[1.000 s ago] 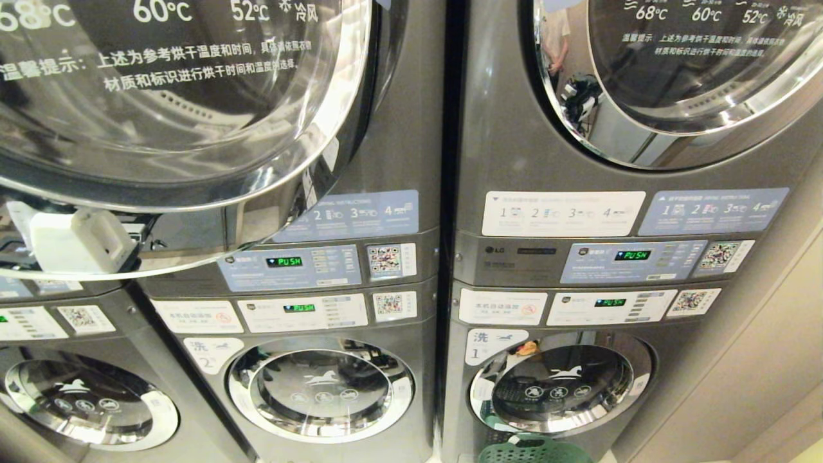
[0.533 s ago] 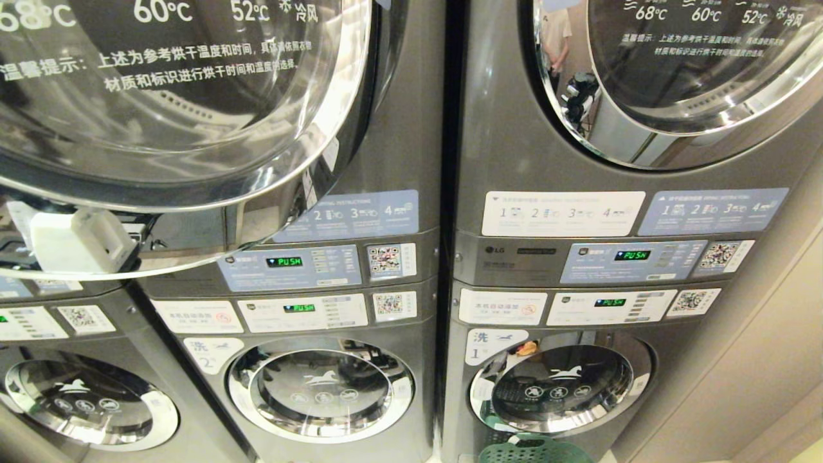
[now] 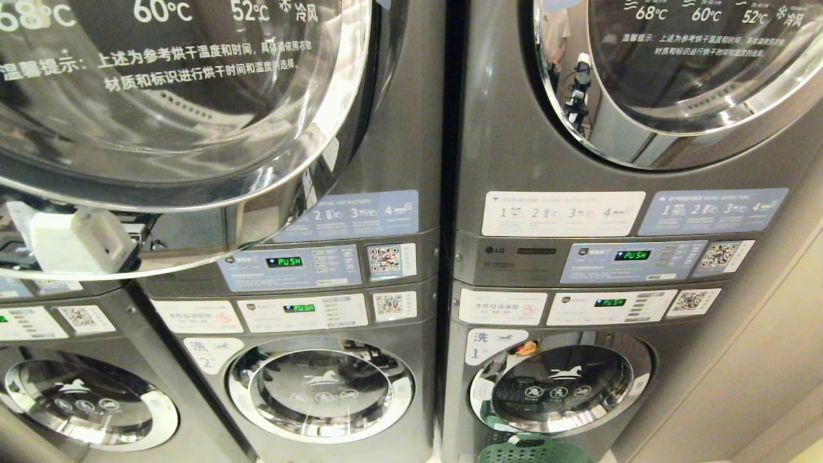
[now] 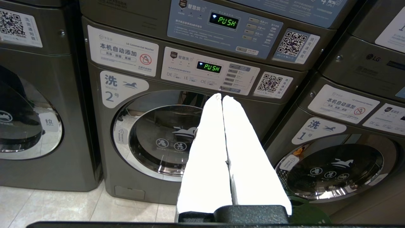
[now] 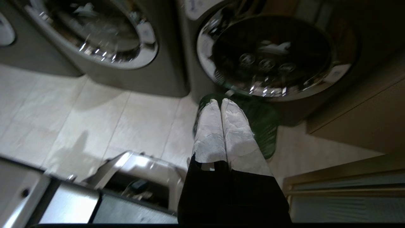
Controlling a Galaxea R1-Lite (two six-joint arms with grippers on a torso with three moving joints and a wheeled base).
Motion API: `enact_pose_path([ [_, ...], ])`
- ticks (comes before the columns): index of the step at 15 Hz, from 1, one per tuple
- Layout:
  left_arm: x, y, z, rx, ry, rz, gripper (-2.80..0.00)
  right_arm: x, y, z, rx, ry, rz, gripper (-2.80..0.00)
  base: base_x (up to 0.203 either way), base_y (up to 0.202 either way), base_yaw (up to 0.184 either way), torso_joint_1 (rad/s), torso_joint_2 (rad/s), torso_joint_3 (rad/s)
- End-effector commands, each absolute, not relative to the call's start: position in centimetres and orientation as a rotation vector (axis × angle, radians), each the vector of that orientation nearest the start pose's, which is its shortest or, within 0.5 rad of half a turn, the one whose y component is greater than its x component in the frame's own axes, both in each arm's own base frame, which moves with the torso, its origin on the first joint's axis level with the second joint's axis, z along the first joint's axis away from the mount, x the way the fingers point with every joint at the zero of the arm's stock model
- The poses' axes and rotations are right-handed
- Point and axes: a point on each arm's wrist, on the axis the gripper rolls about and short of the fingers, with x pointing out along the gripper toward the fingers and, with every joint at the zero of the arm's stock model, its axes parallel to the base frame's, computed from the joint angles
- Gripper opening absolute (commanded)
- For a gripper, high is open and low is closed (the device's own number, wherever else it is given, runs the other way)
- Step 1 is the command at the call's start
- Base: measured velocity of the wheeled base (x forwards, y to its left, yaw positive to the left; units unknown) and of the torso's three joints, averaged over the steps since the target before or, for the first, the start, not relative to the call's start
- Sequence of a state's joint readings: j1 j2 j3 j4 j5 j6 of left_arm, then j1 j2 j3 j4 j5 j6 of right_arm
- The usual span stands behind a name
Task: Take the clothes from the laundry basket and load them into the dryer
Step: Close the dryer
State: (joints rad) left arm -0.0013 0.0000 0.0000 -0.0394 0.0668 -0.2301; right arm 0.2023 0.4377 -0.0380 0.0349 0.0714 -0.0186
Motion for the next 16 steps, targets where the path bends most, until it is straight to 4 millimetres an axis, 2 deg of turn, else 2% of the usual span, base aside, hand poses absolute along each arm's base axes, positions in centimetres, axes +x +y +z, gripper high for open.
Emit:
enact_pose_path([
  [1,-2.05,0.15,7.11,-0.232,-0.015,0.065,-2.8,0.22,0.14,8.23,-0.072,0.305,0.208,-2.8,0.0,0.0,0.0,0.0,0.0,0.0],
  [4,-2.05,0.15,7.11,-0.232,-0.015,0.065,-2.8,-0.12,0.0,7.73,-0.087,0.276,0.136,-2.8,0.0,0.0,0.0,0.0,0.0,0.0],
  [9,-2.06,0.15,7.1,-0.232,-0.017,0.066,-2.8,0.22,0.1,7.77,-0.09,0.321,0.173,-2.8,0.0,0.0,0.0,0.0,0.0,0.0],
  [16,-2.06,0.15,7.1,-0.232,-0.017,0.065,-2.8,-0.14,0.06,7.8,-0.077,0.271,0.122,-2.8,0.0,0.0,0.0,0.0,0.0,0.0],
])
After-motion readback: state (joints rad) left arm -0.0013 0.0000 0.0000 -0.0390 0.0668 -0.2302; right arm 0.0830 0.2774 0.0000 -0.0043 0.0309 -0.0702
